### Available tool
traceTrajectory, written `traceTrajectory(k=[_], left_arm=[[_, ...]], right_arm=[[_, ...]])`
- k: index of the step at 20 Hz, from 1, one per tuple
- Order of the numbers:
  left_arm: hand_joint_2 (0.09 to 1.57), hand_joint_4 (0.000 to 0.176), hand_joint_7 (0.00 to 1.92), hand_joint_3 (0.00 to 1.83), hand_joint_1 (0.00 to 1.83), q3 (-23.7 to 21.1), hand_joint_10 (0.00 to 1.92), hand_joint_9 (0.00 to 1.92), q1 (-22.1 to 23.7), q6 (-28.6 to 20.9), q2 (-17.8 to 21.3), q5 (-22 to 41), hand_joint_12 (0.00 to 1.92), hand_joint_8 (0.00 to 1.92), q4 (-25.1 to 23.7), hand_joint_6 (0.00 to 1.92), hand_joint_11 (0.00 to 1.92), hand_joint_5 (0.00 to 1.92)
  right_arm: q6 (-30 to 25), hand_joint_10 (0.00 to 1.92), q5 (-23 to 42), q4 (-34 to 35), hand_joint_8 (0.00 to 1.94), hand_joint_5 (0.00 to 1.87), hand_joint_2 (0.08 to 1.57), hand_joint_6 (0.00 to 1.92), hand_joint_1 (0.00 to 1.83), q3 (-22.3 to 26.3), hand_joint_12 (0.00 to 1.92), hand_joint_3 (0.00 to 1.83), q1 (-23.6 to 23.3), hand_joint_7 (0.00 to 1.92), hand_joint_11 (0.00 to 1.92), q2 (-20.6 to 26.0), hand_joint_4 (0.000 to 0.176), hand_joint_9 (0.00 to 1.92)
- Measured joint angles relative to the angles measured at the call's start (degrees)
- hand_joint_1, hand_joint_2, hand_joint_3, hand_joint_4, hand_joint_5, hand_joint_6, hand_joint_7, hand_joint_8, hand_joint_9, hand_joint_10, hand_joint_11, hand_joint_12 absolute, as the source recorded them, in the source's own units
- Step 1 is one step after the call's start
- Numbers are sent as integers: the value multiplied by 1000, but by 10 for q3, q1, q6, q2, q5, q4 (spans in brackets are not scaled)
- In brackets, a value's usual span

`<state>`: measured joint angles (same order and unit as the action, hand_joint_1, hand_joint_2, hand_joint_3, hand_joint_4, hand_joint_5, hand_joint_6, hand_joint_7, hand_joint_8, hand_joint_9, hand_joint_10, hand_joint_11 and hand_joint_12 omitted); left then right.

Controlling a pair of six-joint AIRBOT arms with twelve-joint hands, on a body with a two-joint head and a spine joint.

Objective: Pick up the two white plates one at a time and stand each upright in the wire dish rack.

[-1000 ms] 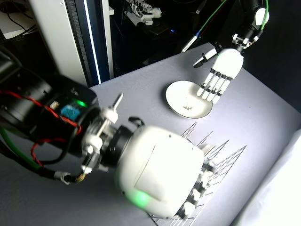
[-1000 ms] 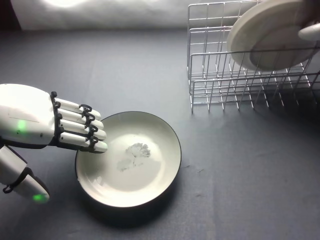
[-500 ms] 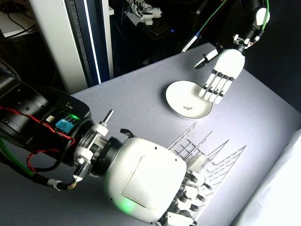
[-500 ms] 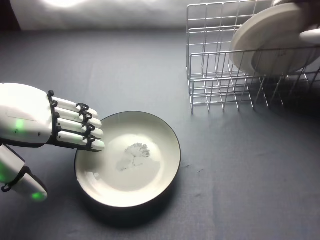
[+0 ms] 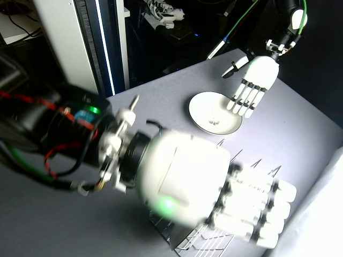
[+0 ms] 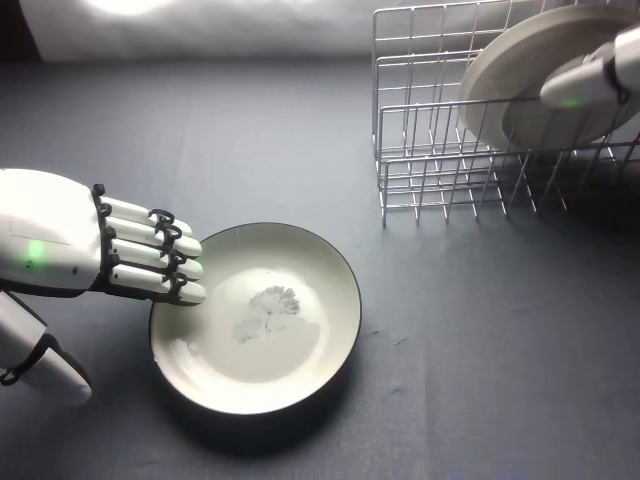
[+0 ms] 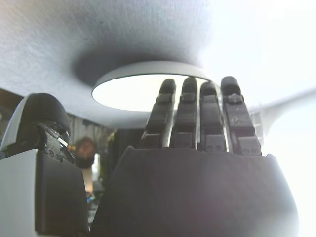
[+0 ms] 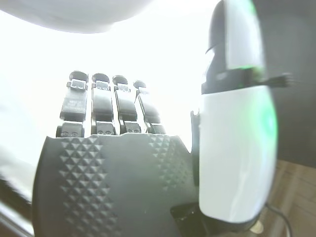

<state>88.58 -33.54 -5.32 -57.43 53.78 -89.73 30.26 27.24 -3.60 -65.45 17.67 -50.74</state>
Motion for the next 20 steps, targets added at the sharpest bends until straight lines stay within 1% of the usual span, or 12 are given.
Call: traceTrajectory(k=[1, 3, 5, 8, 9, 11, 12, 14, 17, 19, 20], left_arm=[[1095, 0, 6, 0, 0, 0, 0, 1, -3, 1, 0, 0, 0, 1, 3, 1, 2, 5], [1091, 0, 0, 0, 0, 0, 0, 0, -4, 1, -1, 0, 0, 0, 3, 0, 0, 0], [1096, 0, 0, 0, 0, 0, 0, 0, -11, 1, -2, 2, 0, 0, 8, 0, 0, 0], [1111, 0, 0, 5, 0, 0, 0, 0, -19, 2, -3, 3, 0, 0, 11, 0, 0, 0], [1108, 0, 0, 3, 0, 0, 0, 0, -21, 2, -4, 3, 0, 0, 9, 0, 0, 0], [1103, 0, 0, 1, 0, 0, 0, 0, -31, 1, -7, 2, 0, 0, 14, 0, 0, 0], [1104, 0, 0, 1, 0, 0, 0, 0, -36, 1, -7, 2, 0, 0, 17, 0, 0, 0], [1104, 0, 0, 1, 0, 2, 0, 0, -49, 1, -10, -3, 0, 0, 28, 0, 0, 0], [1102, 0, 0, 0, 0, 4, 0, 0, -67, -2, -11, -10, 0, 0, 33, 0, 0, 0], [1105, 0, 0, 1, 0, 5, 0, 0, -63, -2, -11, -9, 0, 0, 31, 0, 0, 0], [1104, 0, 0, 1, 0, 6, 0, 0, -59, -3, -11, -5, 1, 0, 27, 0, 2, 0]], right_arm=[[0, 0, 11, -45, 0, 0, 769, 0, 1159, 9, 0, 0, 0, 0, 0, 0, 0, 0], [-2, 0, 29, -107, 0, 0, 795, 0, 1198, 28, 0, 0, 0, 0, 0, 0, 0, 0], [-4, 0, 44, -155, 0, 0, 795, 0, 1204, 43, 0, 0, 0, 0, 0, 1, 0, 0], [-4, 0, 67, -223, 0, 0, 855, 0, 1277, 62, 0, 19, 7, 0, 0, 4, 0, 0], [-4, 0, 75, -237, 0, 0, 861, 0, 1300, 65, 0, 19, 12, 0, 0, 4, 0, 0], [-4, 0, 86, -300, 0, 0, 882, 0, 1372, 69, 0, 22, 27, 0, 0, 2, 0, 0], [-4, 0, 93, -319, 0, 0, 891, 0, 1370, 69, 0, 24, 34, 0, 0, -3, 0, 0], [-4, 0, 98, -352, 0, 0, 896, 0, 1371, 76, 0, 24, 50, 0, 0, -7, 0, 0], [-1, 0, 105, -363, 0, 0, 899, 0, 1376, 81, 0, 19, 65, 0, 0, -14, 0, 0], [1, 0, 106, -372, 0, 0, 885, 0, 1387, 82, 0, 9, 75, 0, 0, -21, 0, 0], [1, 0, 107, -374, 0, 0, 901, 0, 1410, 82, 0, 15, 81, 0, 0, -26, 0, 0]])
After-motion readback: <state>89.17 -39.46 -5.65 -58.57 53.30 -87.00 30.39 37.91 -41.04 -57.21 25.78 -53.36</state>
